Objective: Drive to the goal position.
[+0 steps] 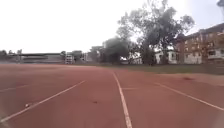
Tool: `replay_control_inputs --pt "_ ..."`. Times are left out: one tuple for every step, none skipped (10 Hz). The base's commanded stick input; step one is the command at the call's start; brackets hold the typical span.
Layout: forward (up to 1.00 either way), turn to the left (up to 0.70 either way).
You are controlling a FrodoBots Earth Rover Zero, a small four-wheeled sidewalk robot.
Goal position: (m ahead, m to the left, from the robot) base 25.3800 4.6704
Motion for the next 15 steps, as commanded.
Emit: replay_control_inputs --pt "0.45 0.0" --pt "0.45 0.0" --pt "0.45 0.0" --pt "0.45 0.0" --pt "0.45 0.0" --pt "0.45 0.0" --pt "0.45 0.0" --pt "0.45 0.0" --pt "0.45 0.27" --pt "0.45 0.27" --pt "0.45 0.27" --pt "0.45 0.27" --pt "0.45 0.27" --pt "0.45 0.27" --pt "0.45 0.27"
